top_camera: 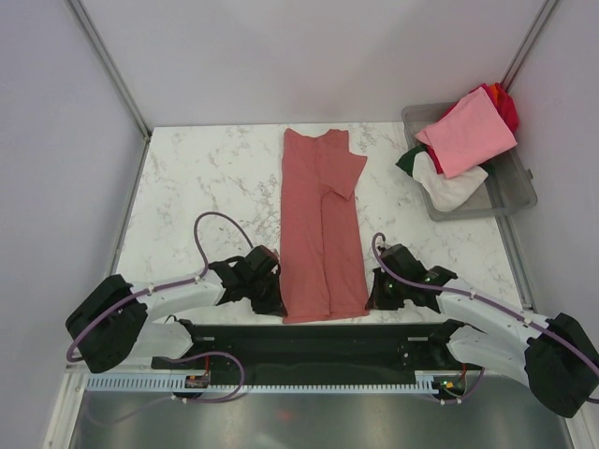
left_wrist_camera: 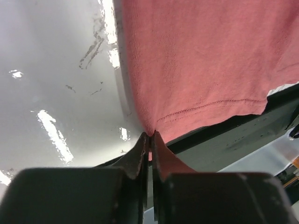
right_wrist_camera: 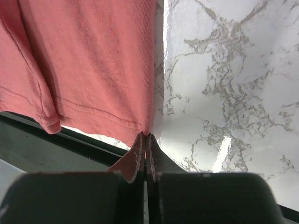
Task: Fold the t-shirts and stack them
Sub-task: Fold the tshirt
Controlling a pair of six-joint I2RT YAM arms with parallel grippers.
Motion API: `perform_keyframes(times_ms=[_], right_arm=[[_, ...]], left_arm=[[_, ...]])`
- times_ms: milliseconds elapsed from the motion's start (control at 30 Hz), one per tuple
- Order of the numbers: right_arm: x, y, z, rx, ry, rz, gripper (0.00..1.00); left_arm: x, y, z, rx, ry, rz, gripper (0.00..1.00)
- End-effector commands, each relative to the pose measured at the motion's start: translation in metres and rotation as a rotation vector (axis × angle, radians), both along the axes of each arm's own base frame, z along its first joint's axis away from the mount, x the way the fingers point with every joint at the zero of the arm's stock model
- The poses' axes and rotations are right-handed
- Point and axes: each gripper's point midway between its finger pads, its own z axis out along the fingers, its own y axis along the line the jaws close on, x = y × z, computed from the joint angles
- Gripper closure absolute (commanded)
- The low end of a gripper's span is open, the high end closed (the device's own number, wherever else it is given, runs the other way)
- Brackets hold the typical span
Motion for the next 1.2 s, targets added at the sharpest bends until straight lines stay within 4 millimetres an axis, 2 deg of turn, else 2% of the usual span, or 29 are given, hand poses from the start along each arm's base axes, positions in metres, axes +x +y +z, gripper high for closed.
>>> perform_keyframes(times_ms=[0,133,167,233,333,367,400,433,500,533,567,600,633,667,700,767,800,833,867,900,967,1000,1033,1067,1100,1167], right_arm=[[-0.001,0.004,0.011,0.023,-0.01,0.023,1.0],[0.01,0.006,0.032,0.027,-0.061,0.01,1.0],[0.019,0.009,0.045,0.033,-0.097,0.004,1.0],[0.03,0.003,0.053,-0.008,-0.137,-0.028,1.0],[0.054,0.003,0.069,-0.031,-0.198,-0.062,1.0],[0.06,0.005,0.073,-0.033,-0.206,-0.06,1.0],[0.075,0.008,0.081,-0.041,-0.233,-0.08,1.0],[0.086,0.005,0.085,-0.053,-0.249,-0.095,1.0],[0.112,0.013,0.096,-0.045,-0.28,-0.111,1.0],[0.125,0.011,0.099,-0.046,-0.287,-0.134,1.0],[0.134,0.011,0.101,-0.051,-0.292,-0.136,1.0],[0.152,0.017,0.104,-0.052,-0.295,-0.138,1.0],[0.164,0.015,0.105,-0.058,-0.294,-0.154,1.0],[0.18,0.019,0.104,-0.066,-0.287,-0.149,1.0],[0.191,0.019,0.105,-0.069,-0.288,-0.156,1.0],[0.218,0.015,0.105,-0.082,-0.289,-0.182,1.0],[0.227,0.015,0.106,-0.082,-0.293,-0.189,1.0],[0.236,0.011,0.105,-0.088,-0.294,-0.202,1.0],[0.249,0.016,0.104,-0.074,-0.283,-0.197,1.0],[0.256,0.018,0.103,-0.074,-0.282,-0.193,1.0],[0.276,0.018,0.095,-0.079,-0.268,-0.202,1.0],[0.283,0.017,0.093,-0.075,-0.264,-0.206,1.0],[0.29,0.015,0.09,-0.077,-0.259,-0.215,1.0],[0.3,0.015,0.086,-0.081,-0.257,-0.221,1.0],[0.304,0.015,0.083,-0.084,-0.253,-0.224,1.0],[0.317,0.015,0.079,-0.082,-0.251,-0.23,1.0]], left_arm=[[-0.001,-0.008,0.005,-0.045,-0.006,0.007,0.97],[0.003,-0.02,0.034,-0.149,-0.042,0.0,0.98],[0.007,-0.022,0.04,-0.17,-0.044,0.0,0.98],[0.012,-0.026,0.053,-0.213,-0.042,-0.019,0.98],[0.033,-0.022,0.067,-0.221,-0.064,0.017,0.98],[0.046,-0.016,0.069,-0.225,-0.074,0.045,0.98],[0.051,-0.017,0.076,-0.254,-0.068,0.047,0.98],[0.069,-0.012,0.085,-0.268,-0.091,0.081,0.98],[0.084,-0.01,0.088,-0.279,-0.081,0.097,0.98],[0.098,-0.012,0.1,-0.296,-0.109,0.101,0.98],[0.109,-0.007,0.103,-0.286,-0.119,0.113,0.98],[0.118,-0.005,0.096,-0.262,-0.101,0.124,0.98],[0.137,-0.006,0.108,-0.268,-0.144,0.128,0.98],[0.143,-0.004,0.105,-0.246,-0.129,0.136,0.98],[0.161,-0.005,0.106,-0.224,-0.138,0.153,0.98],[0.181,-0.001,0.103,-0.208,-0.138,0.175,0.98],[0.196,-0.002,0.112,-0.213,-0.16,0.185,0.98],[0.205,-0.002,0.101,-0.195,-0.135,0.195,0.98],[0.215,0.002,0.1,-0.189,-0.136,0.214,0.98],[0.23,0.0,0.108,-0.194,-0.161,0.221,0.98],[0.248,0.001,0.098,-0.174,-0.15,0.22,0.98],[0.267,-0.002,0.112,-0.171,-0.201,0.22,0.98],[0.27,0.0,0.109,-0.143,-0.182,0.212,0.98],[0.277,0.0,0.093,-0.117,-0.147,0.212,0.98],[0.29,-0.001,0.103,-0.123,-0.176,0.213,0.98],[0.299,0.002,0.091,-0.1,-0.151,0.224,0.98]])
